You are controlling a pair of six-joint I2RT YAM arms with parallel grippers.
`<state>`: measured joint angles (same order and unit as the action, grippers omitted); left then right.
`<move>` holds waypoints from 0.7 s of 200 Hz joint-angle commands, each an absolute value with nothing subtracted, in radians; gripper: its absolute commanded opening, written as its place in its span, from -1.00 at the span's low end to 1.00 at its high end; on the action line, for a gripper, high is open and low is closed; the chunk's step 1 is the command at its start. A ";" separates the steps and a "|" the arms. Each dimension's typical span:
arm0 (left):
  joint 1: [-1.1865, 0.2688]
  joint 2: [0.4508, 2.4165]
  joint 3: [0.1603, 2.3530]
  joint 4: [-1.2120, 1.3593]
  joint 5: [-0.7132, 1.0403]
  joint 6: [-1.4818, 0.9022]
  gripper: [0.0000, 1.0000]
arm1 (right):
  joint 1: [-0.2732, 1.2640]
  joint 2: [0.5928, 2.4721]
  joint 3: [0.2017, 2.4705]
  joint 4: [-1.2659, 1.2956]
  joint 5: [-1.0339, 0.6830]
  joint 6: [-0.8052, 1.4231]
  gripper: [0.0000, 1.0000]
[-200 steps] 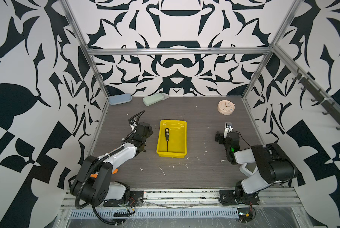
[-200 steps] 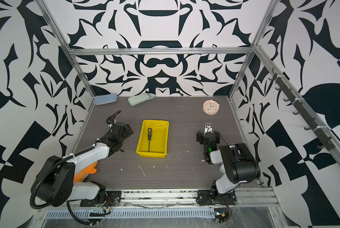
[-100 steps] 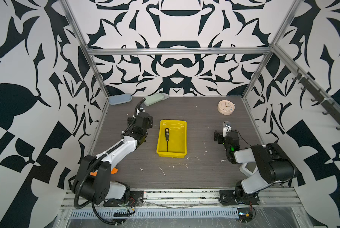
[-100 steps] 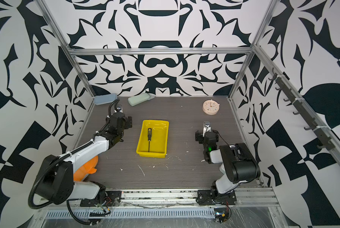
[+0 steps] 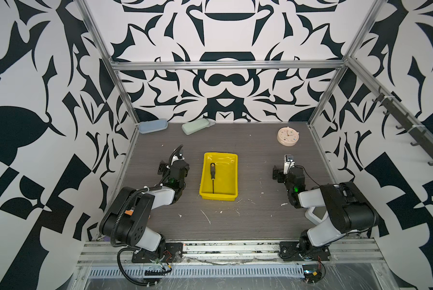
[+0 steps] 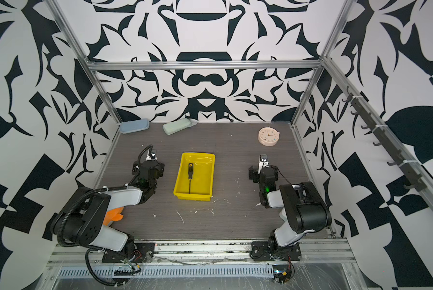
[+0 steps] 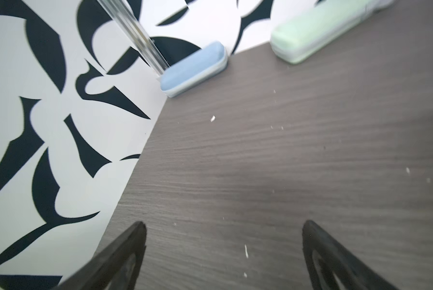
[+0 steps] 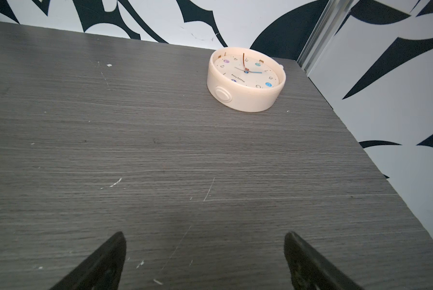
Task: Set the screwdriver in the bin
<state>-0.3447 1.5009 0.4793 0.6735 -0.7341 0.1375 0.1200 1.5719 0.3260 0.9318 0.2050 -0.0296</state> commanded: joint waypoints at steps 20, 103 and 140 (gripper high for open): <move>-0.237 1.450 0.404 0.788 -0.654 0.030 0.99 | 0.122 1.557 0.342 0.943 0.203 -0.035 1.00; -0.080 1.500 0.243 1.151 -0.524 -0.063 0.98 | 0.123 1.558 0.342 0.943 0.204 -0.035 1.00; -0.047 1.550 0.295 1.067 -0.417 -0.079 0.98 | 0.122 1.557 0.342 0.943 0.202 -0.035 1.00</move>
<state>-0.0776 1.5093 0.2558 1.0363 -0.5072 -0.0425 0.1204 1.5719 0.3260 0.9314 0.2050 -0.0296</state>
